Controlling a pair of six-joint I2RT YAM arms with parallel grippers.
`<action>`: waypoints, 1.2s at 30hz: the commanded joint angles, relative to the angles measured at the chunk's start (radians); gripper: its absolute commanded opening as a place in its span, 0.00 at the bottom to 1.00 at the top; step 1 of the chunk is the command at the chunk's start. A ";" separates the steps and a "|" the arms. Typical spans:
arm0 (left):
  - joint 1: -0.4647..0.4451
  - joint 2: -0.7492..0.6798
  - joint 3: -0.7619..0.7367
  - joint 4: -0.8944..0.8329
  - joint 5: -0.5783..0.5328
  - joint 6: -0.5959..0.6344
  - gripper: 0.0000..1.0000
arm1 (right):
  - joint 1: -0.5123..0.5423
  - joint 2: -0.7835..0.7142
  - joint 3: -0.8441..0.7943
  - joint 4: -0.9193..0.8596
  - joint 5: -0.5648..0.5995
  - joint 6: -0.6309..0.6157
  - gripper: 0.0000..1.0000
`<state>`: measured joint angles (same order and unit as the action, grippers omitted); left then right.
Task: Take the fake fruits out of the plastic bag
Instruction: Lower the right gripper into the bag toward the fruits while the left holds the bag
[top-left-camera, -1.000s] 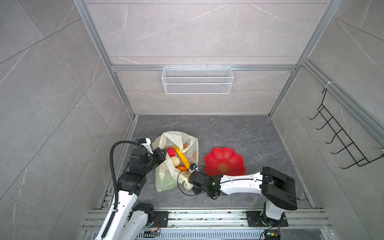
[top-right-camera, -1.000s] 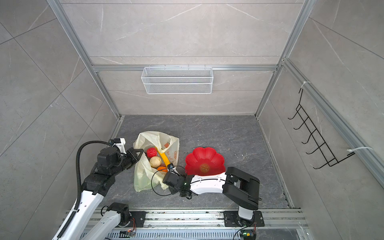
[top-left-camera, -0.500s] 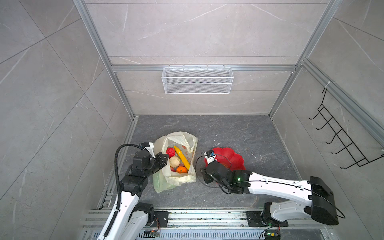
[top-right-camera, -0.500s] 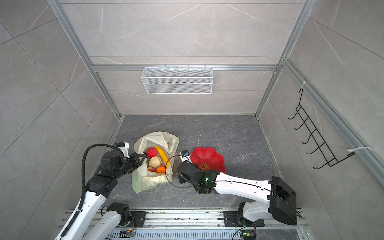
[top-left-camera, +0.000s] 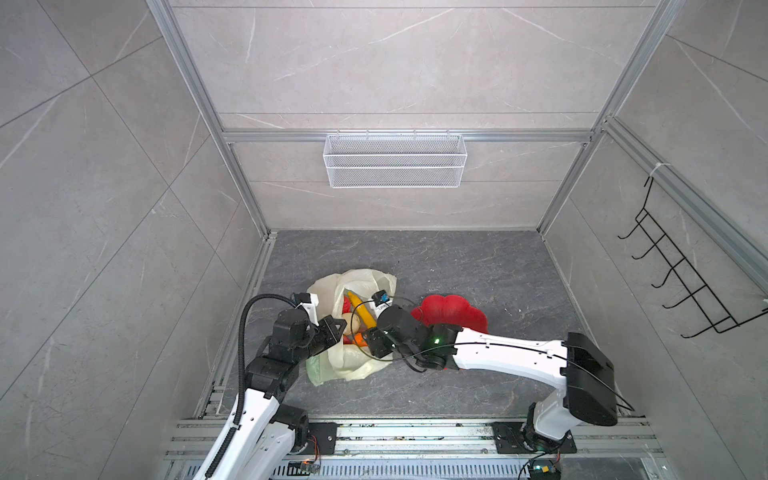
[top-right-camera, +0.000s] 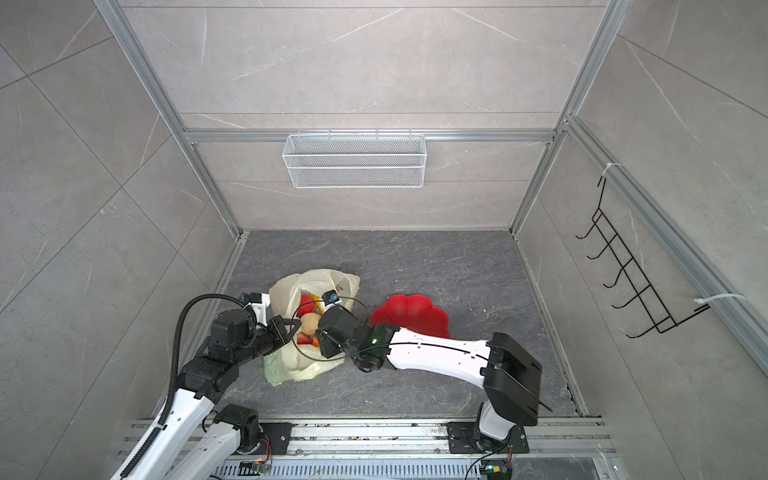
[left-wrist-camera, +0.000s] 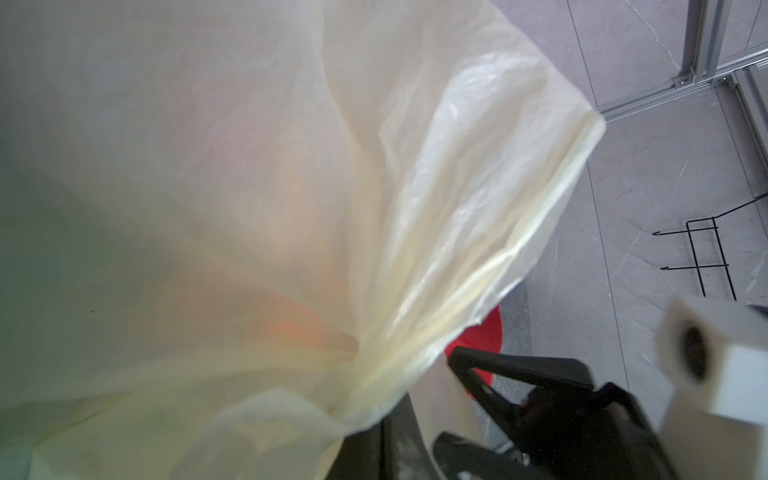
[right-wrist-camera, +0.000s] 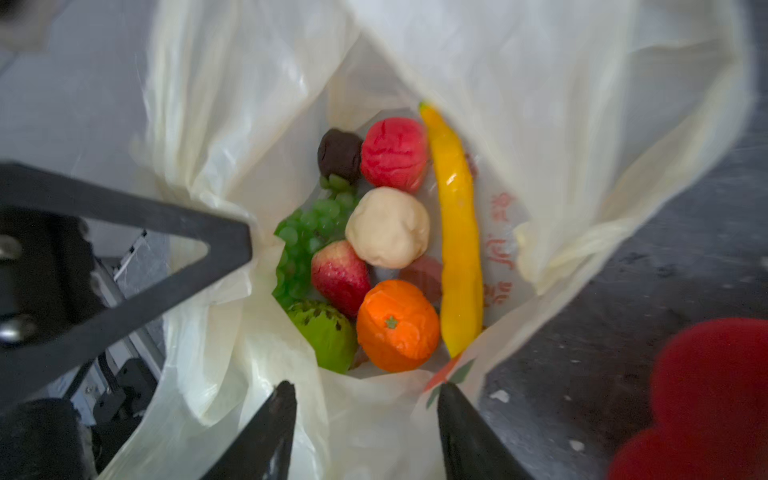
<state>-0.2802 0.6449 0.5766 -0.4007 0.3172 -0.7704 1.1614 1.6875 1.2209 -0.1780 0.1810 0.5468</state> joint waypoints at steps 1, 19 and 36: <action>-0.005 -0.007 -0.019 0.004 0.013 0.011 0.00 | 0.005 0.058 0.050 0.043 -0.080 -0.042 0.58; -0.004 -0.114 -0.062 -0.228 -0.357 -0.133 0.00 | 0.005 0.192 -0.188 0.164 -0.051 0.090 0.57; -0.067 0.012 -0.067 -0.178 -0.245 -0.047 0.00 | 0.005 0.010 -0.133 0.071 0.081 -0.002 0.57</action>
<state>-0.3214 0.6685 0.4999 -0.5850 0.0578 -0.8543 1.1664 1.7195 1.0313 -0.0601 0.2028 0.5911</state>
